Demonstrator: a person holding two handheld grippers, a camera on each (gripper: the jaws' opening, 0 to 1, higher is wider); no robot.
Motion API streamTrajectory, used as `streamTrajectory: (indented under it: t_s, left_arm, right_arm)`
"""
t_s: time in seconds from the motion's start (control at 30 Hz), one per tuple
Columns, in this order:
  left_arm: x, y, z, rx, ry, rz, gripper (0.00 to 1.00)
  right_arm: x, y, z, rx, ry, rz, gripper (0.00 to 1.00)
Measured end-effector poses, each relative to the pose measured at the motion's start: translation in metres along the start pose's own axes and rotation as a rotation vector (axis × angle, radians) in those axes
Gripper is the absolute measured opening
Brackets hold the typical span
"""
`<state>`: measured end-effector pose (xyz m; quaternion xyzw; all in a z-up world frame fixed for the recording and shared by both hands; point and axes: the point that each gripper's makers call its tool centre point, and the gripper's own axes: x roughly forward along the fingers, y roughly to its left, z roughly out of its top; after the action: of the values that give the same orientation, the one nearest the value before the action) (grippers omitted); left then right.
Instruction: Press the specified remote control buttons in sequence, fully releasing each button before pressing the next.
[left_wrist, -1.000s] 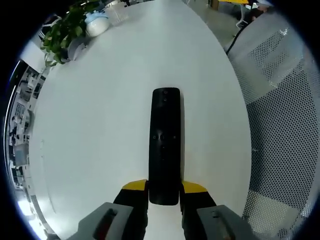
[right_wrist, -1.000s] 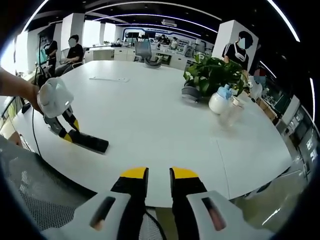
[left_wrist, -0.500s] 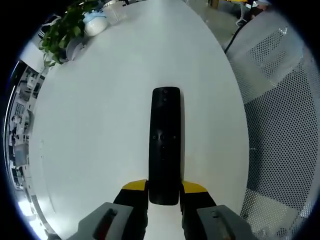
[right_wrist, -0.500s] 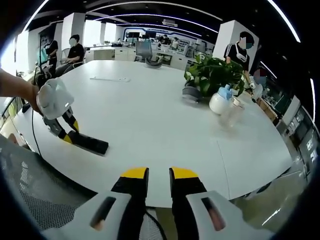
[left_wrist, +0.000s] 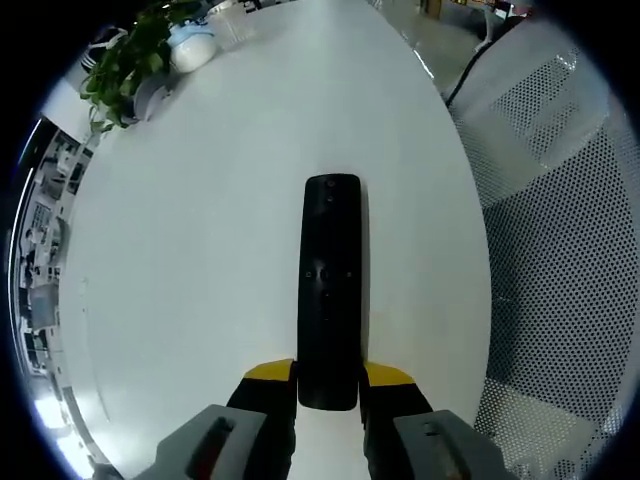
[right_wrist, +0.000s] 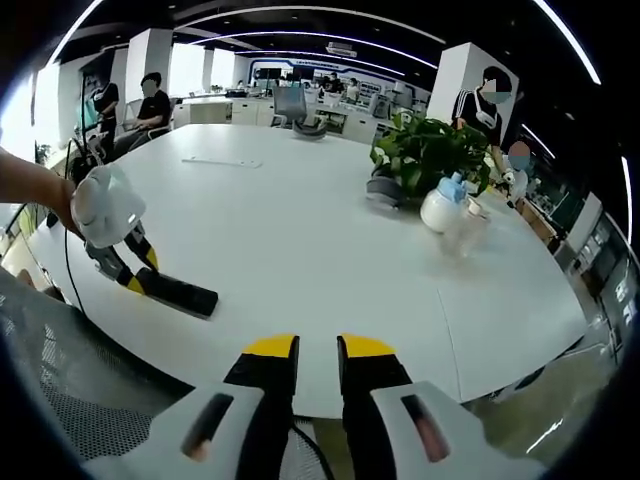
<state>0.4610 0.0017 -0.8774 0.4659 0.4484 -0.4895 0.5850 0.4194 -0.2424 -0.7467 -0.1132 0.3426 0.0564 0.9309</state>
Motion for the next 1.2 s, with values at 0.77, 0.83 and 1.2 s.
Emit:
streamTrajectory:
  t_s: [0.77,0.83,1.2]
  left_arm:
    - [-0.003,-0.026,0.001,0.008,-0.040,-0.006,0.23]
    - [-0.003,-0.028,0.002,0.027,-0.038,-0.005,0.23]
    - [-0.004,-0.034,0.002,0.017,-0.035,-0.010,0.23]
  right_arm:
    - [-0.001,0.000,0.001,0.007,-0.010,0.003,0.15]
    - [-0.001,0.000,0.001,0.005,-0.009,0.002,0.15]
    - [0.000,-0.001,0.000,0.004,-0.005,0.003,0.15]
